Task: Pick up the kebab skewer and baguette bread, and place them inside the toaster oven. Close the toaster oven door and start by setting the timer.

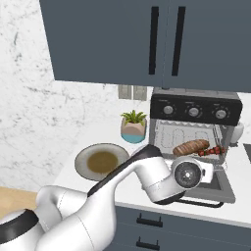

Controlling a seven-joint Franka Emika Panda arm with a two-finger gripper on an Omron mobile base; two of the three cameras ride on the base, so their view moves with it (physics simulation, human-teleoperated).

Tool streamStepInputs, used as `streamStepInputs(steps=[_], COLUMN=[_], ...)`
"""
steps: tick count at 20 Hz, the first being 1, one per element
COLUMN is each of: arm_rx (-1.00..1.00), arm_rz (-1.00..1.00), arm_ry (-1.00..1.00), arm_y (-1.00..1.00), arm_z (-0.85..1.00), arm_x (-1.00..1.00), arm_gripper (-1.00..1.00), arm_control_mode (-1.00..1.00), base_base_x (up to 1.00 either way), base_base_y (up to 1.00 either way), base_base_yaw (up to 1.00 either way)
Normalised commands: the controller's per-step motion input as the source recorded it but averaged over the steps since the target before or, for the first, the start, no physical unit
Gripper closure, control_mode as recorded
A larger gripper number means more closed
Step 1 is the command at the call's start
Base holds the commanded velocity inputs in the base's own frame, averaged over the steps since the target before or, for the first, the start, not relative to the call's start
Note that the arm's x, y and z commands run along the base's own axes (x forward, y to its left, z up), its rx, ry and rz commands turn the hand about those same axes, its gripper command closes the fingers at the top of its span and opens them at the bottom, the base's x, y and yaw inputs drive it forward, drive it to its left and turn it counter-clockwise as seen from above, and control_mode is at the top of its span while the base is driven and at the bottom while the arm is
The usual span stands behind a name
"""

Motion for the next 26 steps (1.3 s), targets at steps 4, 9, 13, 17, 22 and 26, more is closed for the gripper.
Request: streamStepInputs(steps=[4,9,13,17,22,26], arm_rx=[0.00,0.00,0.00,0.00,0.00,0.00], arm_rz=[0.00,0.00,0.00,0.00,0.00,0.00], arm_ry=[-0.12,-0.10,-0.06,-0.01,-0.01,-0.02], arm_y=[-0.23,-0.19,-0.02,0.00,0.00,0.00], arm_z=[-0.08,-0.13,-0.13,-0.11,-0.16,-0.23], arm_x=[0.12,0.15,0.21,0.18,0.08,0.07], arm_gripper=[-1.00,-1.00,-1.00,-1.00,-1.00,-1.00], arm_control_mode=[-1.00,-1.00,-1.00,-1.00,-1.00,-1.00], base_base_x=[0.00,0.00,0.00,0.00,0.00,0.00], base_base_y=[0.00,0.00,0.00,0.00,0.00,0.00], base_base_yaw=[0.00,0.00,0.00,0.00,0.00,0.00])
